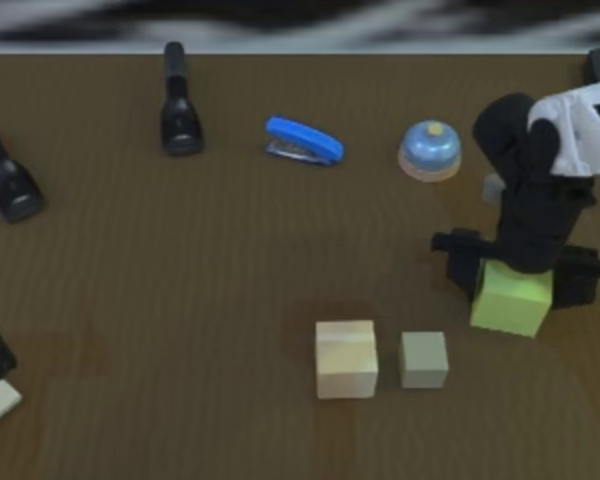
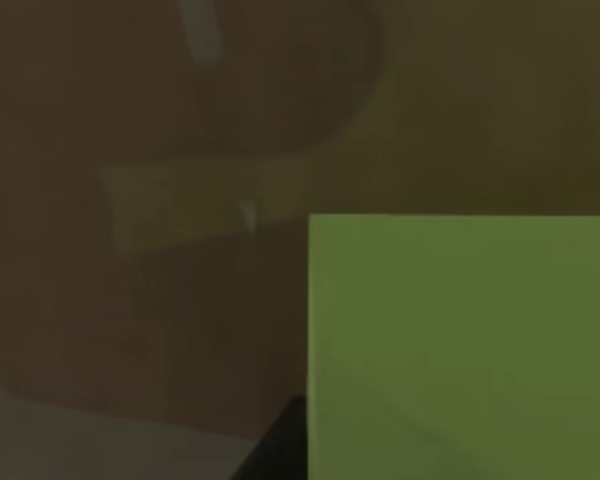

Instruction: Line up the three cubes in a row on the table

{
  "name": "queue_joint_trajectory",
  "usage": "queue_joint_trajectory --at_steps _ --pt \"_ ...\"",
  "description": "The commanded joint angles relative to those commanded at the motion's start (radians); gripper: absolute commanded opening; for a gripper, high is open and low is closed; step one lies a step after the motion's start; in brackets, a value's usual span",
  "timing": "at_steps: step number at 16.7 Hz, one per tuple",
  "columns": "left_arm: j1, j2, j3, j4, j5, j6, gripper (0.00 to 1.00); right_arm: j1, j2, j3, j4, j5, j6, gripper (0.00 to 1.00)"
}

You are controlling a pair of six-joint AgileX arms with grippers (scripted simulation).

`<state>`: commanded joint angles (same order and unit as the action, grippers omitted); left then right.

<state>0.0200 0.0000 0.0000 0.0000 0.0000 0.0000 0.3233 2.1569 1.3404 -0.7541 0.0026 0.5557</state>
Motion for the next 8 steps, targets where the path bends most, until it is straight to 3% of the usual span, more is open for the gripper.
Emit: queue_joint_trajectory --at_steps 5,8 --pt "0.0 0.0 0.0 0.0 0.0 0.0 1.0 0.0 -0.016 0.014 -0.022 0.004 -0.001 0.0" --pt "0.0 0.0 0.0 0.0 0.0 0.0 1.0 0.002 -0.058 0.063 -0.12 0.004 -0.001 0.0"
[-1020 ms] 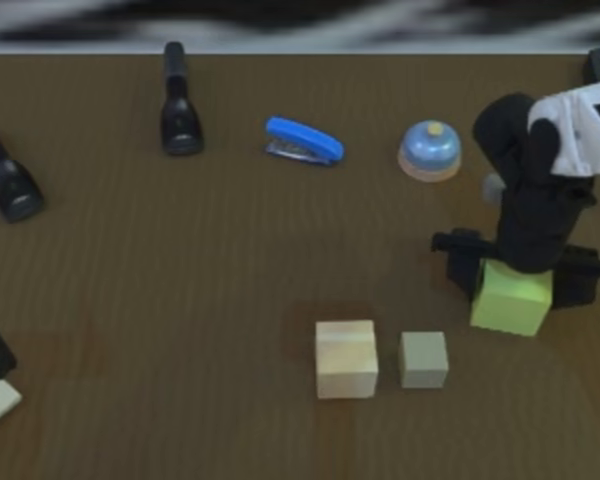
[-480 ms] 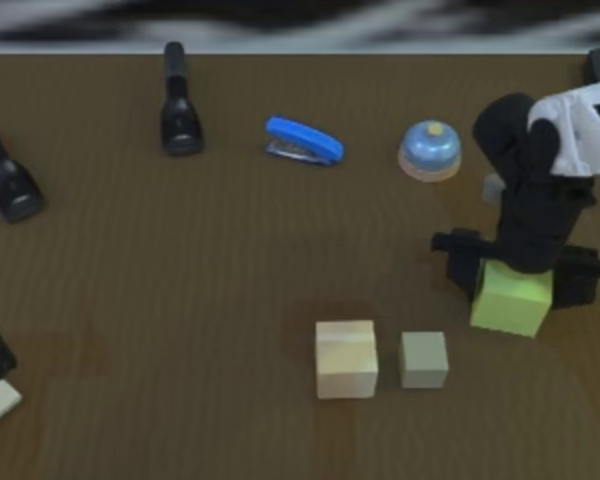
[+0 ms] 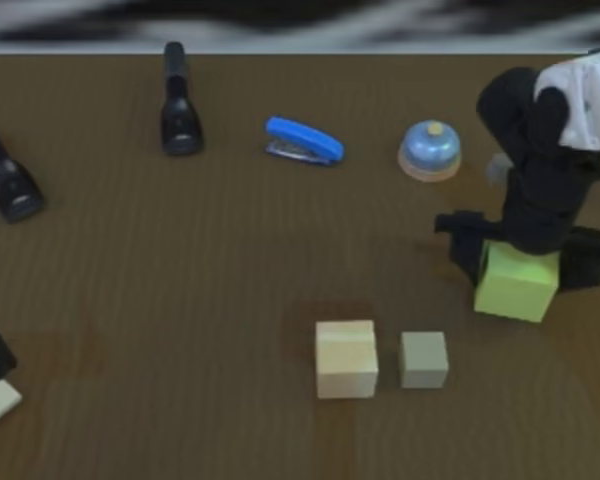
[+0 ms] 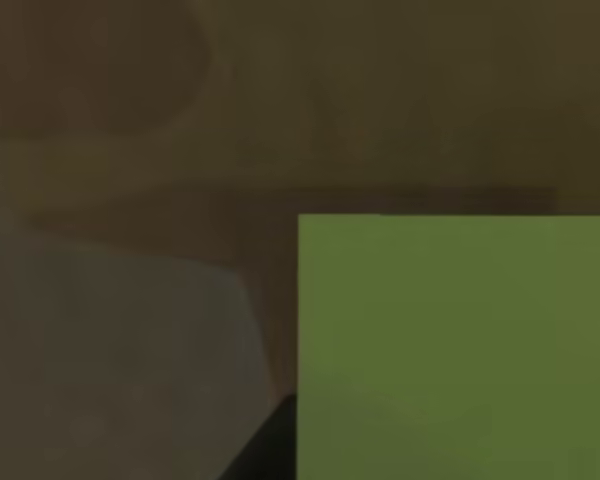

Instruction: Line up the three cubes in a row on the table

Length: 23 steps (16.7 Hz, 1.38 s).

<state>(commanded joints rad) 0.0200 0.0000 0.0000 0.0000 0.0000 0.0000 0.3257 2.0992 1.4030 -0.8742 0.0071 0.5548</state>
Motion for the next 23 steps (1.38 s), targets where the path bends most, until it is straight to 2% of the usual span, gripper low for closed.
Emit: queue_joint_trajectory --at_steps 4,9,11,14,20,23 --pt "0.0 0.0 0.0 0.0 0.0 0.0 1.0 0.004 -0.062 0.062 -0.12 -0.001 -0.002 0.0" --pt "0.0 0.0 0.0 0.0 0.0 0.0 1.0 0.001 -0.061 0.066 -0.124 -0.002 0.0 0.0" --pt "0.0 0.0 0.0 0.0 0.0 0.0 1.0 0.034 -0.035 0.101 -0.145 -0.001 0.021 0.0" --pt "0.0 0.0 0.0 0.0 0.0 0.0 1.0 0.143 0.051 0.233 -0.215 0.0 0.094 0.0" --pt "0.0 0.0 0.0 0.0 0.0 0.0 1.0 0.45 0.27 0.675 -0.404 0.001 0.293 0.0" --pt "0.0 0.0 0.0 0.0 0.0 0.0 1.0 0.575 0.344 0.823 -0.472 0.002 0.371 0.0"
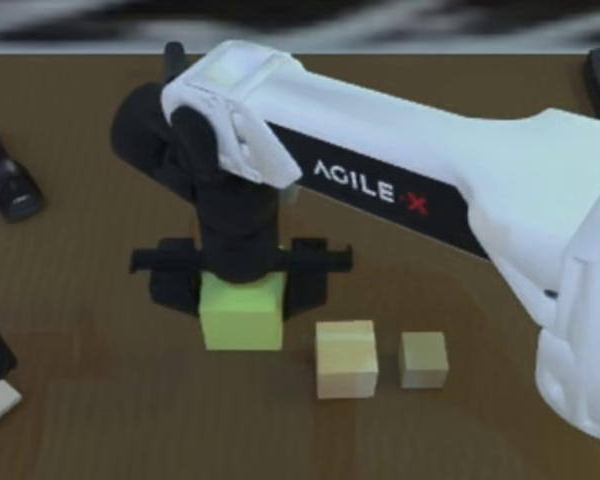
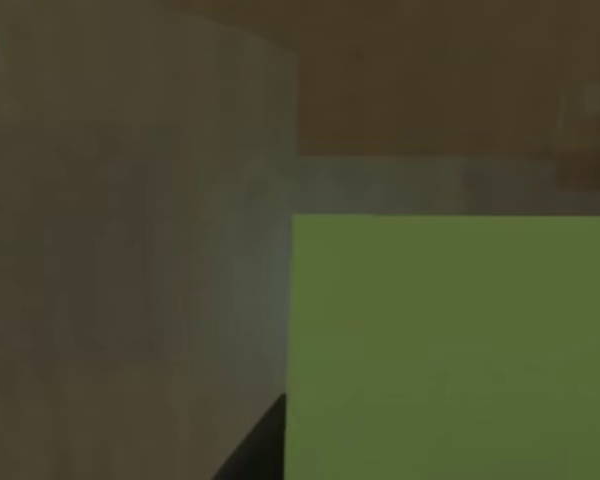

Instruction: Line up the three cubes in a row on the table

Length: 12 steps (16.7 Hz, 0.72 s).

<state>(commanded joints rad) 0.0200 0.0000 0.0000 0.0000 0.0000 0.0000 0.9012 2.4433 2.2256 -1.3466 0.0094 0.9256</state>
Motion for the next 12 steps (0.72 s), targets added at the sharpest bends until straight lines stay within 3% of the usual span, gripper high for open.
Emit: queue_joint_trajectory --at_steps 3,8,12 --pt "0.0 0.0 0.0 0.0 0.0 0.0 1.0 0.051 0.029 0.053 -0.027 0.001 0.032 0.0" --pt "0.0 0.0 0.0 0.0 0.0 0.0 1.0 0.049 0.025 0.048 -0.021 0.0 0.032 0.0" --pt "0.0 0.0 0.0 0.0 0.0 0.0 1.0 0.049 0.041 -0.049 0.09 0.001 0.032 0.0"
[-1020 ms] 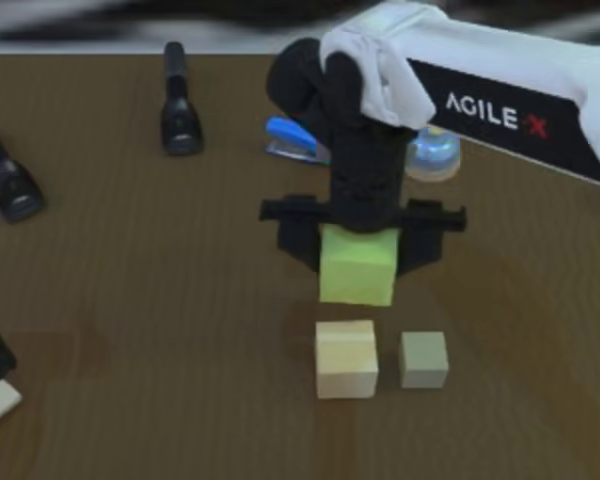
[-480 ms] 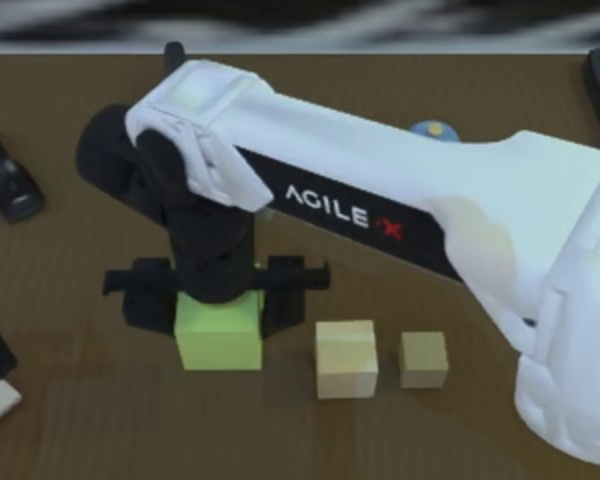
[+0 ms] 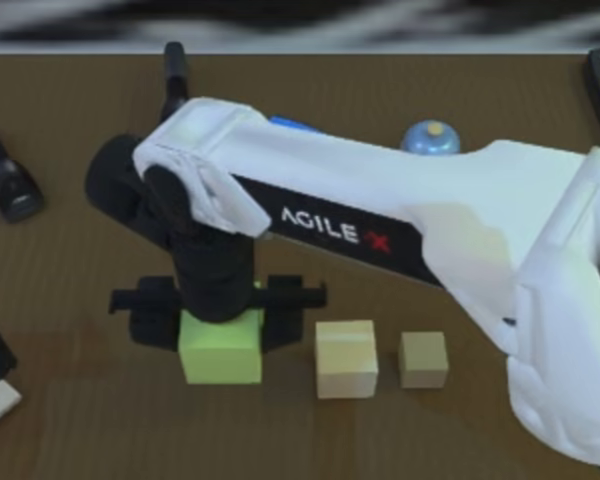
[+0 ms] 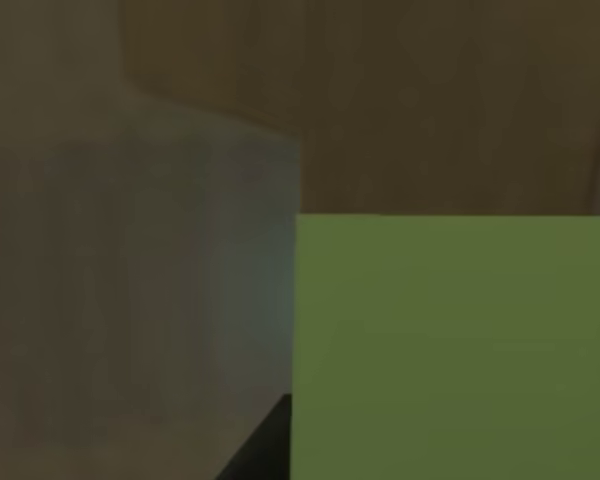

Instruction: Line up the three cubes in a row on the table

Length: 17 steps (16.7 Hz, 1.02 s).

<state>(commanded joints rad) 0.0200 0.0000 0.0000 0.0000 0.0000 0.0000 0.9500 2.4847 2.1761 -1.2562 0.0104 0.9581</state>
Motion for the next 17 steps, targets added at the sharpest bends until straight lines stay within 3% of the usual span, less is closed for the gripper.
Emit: queue_joint_trajectory --at_steps 4,8,17 --pt "0.0 0.0 0.0 0.0 0.0 0.0 1.0 0.002 0.021 -0.105 0.125 0.001 0.001 0.0" --pt "0.0 0.0 0.0 0.0 0.0 0.0 1.0 0.003 0.023 -0.111 0.131 0.001 0.001 0.0" --pt "0.0 0.0 0.0 0.0 0.0 0.0 1.0 0.003 0.023 -0.111 0.131 0.001 0.001 0.68"
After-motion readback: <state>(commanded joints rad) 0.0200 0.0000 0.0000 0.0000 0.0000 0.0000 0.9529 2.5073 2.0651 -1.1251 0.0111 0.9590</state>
